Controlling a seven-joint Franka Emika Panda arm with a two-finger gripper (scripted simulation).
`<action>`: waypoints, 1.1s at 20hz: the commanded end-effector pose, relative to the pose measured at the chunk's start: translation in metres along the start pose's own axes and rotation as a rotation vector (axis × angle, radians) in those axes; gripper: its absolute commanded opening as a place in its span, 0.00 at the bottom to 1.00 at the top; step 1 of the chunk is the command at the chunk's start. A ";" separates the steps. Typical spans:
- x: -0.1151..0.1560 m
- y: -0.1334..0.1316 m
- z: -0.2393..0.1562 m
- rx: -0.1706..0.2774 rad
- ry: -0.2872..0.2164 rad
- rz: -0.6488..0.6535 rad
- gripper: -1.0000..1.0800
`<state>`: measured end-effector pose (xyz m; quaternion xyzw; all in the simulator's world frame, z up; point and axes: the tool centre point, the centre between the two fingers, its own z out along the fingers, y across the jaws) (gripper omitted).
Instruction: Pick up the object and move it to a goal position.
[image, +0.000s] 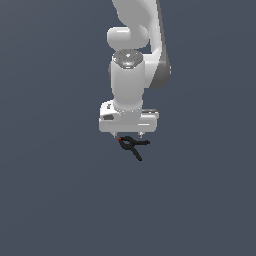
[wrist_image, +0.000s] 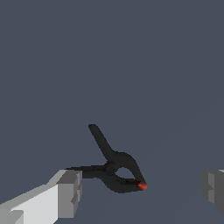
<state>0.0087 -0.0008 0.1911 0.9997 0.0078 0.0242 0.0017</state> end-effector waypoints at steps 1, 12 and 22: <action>0.000 0.000 0.000 0.000 0.000 0.000 0.96; -0.001 -0.009 0.001 0.019 -0.006 -0.036 0.96; -0.004 -0.008 0.008 0.014 -0.008 -0.089 0.96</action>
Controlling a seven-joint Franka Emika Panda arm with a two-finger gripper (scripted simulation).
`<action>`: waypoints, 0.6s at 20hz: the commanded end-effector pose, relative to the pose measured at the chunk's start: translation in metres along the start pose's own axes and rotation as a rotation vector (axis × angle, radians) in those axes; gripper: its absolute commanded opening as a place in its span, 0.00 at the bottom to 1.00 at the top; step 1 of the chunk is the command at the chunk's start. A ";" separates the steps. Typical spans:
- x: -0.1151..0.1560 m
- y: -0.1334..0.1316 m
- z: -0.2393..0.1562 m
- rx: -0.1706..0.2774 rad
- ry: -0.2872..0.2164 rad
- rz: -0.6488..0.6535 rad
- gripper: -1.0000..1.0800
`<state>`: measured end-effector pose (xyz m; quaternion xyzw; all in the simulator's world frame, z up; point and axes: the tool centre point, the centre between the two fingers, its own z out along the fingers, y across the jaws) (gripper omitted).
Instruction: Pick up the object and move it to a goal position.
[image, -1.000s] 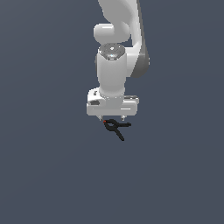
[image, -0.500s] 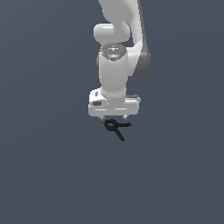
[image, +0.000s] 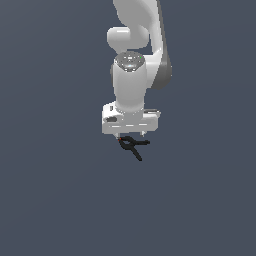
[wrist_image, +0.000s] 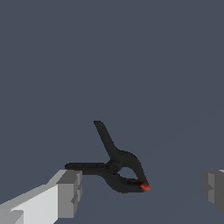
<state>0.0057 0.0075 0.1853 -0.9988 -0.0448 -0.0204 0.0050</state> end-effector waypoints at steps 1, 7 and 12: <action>-0.002 0.000 0.004 -0.002 -0.002 -0.029 0.96; -0.007 0.000 0.019 -0.007 -0.009 -0.142 0.96; -0.015 -0.001 0.036 -0.011 -0.017 -0.279 0.96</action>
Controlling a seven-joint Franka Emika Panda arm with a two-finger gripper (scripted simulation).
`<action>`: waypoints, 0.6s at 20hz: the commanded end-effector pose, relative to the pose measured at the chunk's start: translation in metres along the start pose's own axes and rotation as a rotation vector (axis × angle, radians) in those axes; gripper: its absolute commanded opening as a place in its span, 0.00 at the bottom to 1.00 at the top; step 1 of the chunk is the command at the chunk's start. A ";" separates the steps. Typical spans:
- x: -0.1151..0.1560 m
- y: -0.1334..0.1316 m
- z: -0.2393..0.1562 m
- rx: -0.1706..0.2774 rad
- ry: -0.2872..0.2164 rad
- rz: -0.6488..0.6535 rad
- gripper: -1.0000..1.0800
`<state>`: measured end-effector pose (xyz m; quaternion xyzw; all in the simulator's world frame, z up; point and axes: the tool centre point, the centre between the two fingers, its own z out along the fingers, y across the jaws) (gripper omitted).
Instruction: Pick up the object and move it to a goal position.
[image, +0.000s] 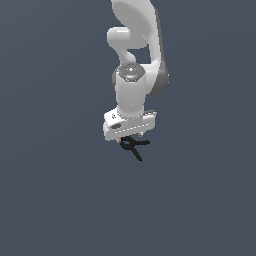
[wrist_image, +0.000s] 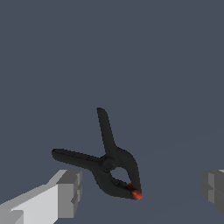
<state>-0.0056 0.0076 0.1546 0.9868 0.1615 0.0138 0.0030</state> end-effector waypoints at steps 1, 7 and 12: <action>-0.004 -0.002 0.009 -0.001 -0.004 -0.074 0.96; -0.013 -0.007 0.031 -0.001 -0.013 -0.256 0.96; -0.022 -0.012 0.048 0.002 -0.019 -0.409 0.96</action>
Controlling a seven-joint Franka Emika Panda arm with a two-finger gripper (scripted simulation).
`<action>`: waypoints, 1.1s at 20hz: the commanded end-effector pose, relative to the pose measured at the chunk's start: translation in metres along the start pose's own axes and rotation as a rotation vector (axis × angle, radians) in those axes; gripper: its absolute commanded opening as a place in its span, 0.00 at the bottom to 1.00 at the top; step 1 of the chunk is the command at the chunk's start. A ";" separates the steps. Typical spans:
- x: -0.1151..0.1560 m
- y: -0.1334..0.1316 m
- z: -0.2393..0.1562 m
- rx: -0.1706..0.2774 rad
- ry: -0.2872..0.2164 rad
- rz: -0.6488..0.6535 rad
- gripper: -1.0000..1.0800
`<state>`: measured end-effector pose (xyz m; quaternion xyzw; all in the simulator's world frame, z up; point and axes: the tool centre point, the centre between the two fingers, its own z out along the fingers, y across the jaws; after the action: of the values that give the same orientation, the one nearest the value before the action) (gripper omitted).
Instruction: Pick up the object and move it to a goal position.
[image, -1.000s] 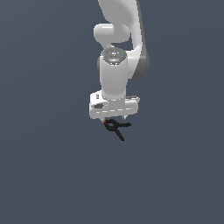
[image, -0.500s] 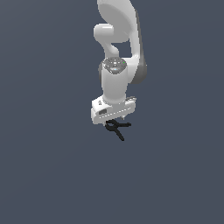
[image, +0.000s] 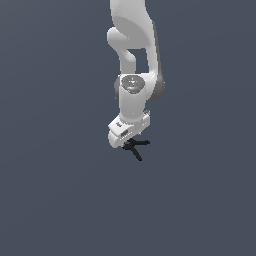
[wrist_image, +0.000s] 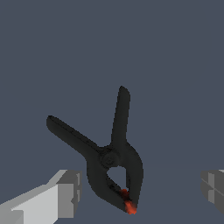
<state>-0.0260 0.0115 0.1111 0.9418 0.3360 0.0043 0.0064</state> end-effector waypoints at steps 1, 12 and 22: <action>-0.003 -0.004 0.009 0.002 -0.002 -0.079 0.96; -0.012 -0.020 0.035 0.012 -0.002 -0.330 0.96; -0.014 -0.024 0.041 0.016 -0.001 -0.390 0.96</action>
<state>-0.0514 0.0210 0.0695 0.8591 0.5119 -0.0003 -0.0001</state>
